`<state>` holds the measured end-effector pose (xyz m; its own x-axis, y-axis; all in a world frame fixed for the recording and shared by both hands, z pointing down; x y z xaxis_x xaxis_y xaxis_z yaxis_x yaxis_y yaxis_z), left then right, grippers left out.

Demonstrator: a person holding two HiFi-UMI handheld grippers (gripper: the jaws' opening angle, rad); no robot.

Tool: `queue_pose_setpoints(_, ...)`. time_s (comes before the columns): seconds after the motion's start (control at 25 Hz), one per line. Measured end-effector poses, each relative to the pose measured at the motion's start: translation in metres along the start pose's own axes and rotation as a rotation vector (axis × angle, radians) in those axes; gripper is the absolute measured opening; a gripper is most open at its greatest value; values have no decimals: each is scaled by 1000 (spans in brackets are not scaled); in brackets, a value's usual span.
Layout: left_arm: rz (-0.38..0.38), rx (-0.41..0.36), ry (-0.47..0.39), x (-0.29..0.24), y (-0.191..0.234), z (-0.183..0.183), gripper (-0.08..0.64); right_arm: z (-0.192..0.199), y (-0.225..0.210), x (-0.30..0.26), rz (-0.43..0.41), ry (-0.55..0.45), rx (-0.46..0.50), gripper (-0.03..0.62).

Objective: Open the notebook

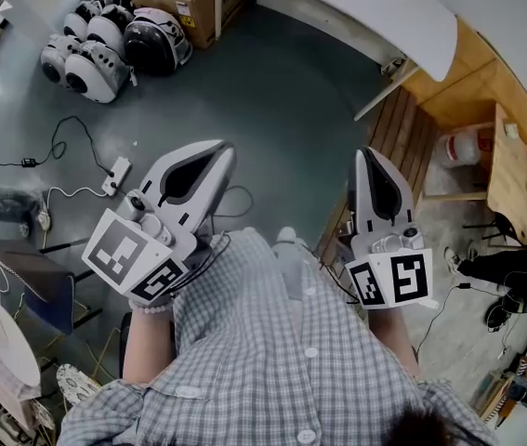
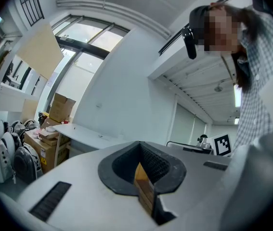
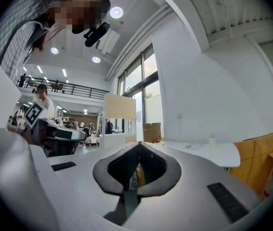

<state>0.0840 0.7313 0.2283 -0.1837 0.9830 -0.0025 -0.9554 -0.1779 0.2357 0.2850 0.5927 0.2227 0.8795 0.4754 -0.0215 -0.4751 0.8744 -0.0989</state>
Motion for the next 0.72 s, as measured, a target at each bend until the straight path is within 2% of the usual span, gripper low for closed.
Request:
queue_pose_setpoints(0.16, 11, -16, 4, 8, 2, -3, 8, -2, 5, 7, 22, -12, -35, 21)
queue_pose_setpoints(0.28, 18, -28, 4, 12, 4, -4, 8, 0, 7, 12, 58, -8, -13, 20)
queue_pose_setpoints(0.72, 51, -38, 18, -15, 4, -3, 8, 5, -10, 7, 77, 23, 43, 21)
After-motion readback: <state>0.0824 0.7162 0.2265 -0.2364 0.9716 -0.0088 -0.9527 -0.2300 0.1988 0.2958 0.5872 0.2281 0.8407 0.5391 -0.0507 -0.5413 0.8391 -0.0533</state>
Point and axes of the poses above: the fingertips, and each gripper's own axes: x backward along the fingers, y to its left, z out of its underside, the point moved 7 cm from there along x, backward along the fingers, and after that the axes turned 5 degrees about -x, right-handed, at the moved point
